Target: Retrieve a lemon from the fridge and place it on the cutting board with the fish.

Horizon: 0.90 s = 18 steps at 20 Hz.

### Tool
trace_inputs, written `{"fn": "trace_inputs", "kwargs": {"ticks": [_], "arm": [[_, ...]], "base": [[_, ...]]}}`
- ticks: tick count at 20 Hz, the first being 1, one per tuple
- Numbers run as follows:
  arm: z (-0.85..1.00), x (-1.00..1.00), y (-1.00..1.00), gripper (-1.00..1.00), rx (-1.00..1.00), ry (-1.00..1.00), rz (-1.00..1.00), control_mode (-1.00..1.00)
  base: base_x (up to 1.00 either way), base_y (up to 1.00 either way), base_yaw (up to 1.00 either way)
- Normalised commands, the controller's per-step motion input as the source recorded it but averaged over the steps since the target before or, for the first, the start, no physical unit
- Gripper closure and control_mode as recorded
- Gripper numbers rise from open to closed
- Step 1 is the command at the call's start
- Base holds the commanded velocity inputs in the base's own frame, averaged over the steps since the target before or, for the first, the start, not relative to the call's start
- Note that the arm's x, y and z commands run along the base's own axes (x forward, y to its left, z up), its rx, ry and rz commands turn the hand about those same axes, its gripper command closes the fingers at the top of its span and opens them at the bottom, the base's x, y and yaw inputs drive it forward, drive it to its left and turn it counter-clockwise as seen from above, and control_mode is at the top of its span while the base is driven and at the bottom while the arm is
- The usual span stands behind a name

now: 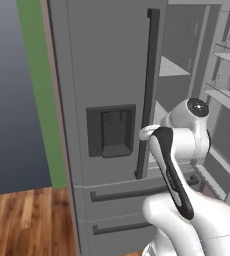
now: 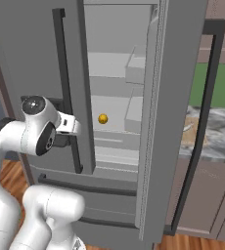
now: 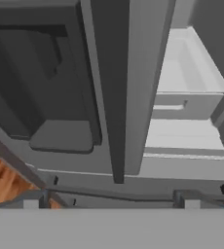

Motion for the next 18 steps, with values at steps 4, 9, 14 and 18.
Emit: {"fn": "trace_inputs", "kwargs": {"ticks": [4,9,14,18], "arm": [[-0.04,0.63,0.0,-1.0,-0.07,-0.17,0.0,-1.0],[0.0,0.47,0.01,-1.0,-0.02,-0.08,0.0,-1.0],[0.0,0.44,0.09,-1.0,-0.02,-0.1,-0.02,-1.0],[0.0,0.61,0.15,-1.0,0.0,-0.04,-0.04,-1.0]], "base": [[0.0,0.0,0.0],[0.0,0.0,0.0],[0.0,0.0,0.0],[0.0,0.0,0.0]]}}
